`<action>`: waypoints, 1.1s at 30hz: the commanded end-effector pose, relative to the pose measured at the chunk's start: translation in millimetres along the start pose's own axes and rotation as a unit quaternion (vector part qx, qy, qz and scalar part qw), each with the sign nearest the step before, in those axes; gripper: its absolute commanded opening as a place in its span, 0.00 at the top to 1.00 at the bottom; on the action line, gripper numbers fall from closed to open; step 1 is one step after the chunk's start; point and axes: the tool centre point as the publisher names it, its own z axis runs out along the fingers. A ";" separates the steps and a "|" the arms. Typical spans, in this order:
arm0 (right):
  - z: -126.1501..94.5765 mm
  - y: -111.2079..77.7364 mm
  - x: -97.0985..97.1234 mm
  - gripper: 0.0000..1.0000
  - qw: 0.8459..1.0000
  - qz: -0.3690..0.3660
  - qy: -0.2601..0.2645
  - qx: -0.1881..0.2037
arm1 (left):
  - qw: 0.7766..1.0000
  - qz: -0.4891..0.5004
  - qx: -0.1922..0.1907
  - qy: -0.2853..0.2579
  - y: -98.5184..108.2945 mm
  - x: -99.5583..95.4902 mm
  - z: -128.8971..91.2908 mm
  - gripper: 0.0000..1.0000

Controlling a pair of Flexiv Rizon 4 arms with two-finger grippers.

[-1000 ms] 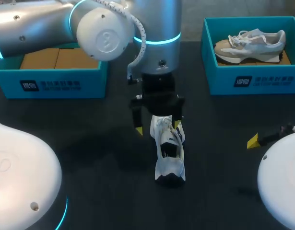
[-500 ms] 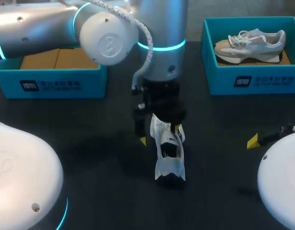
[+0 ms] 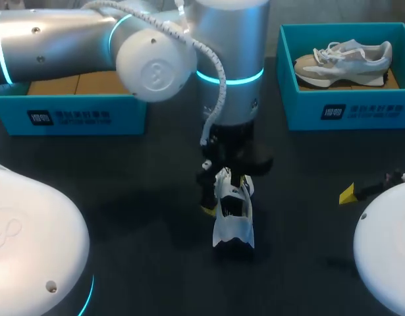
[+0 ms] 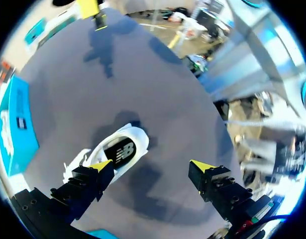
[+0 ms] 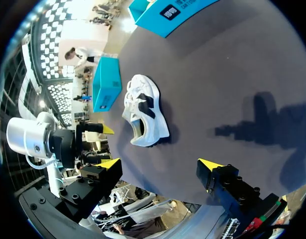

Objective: Take the shoe out of the shoebox, open the shoe tongue, remove and reinsert the insole, then place the shoe into the shoebox

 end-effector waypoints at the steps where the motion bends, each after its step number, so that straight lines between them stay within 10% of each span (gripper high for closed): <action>1: -3.3 -6.9 0.8 0.00 1.000 0.001 -0.002 -0.005 | 0.993 -0.109 -0.002 -0.037 -5.4 4.8 10.3 0.00; 33: -3.3 -6.9 0.8 0.00 1.000 0.001 -0.002 -0.005 | 0.979 -0.195 -0.017 -0.056 -18.5 -6.2 61.0 0.00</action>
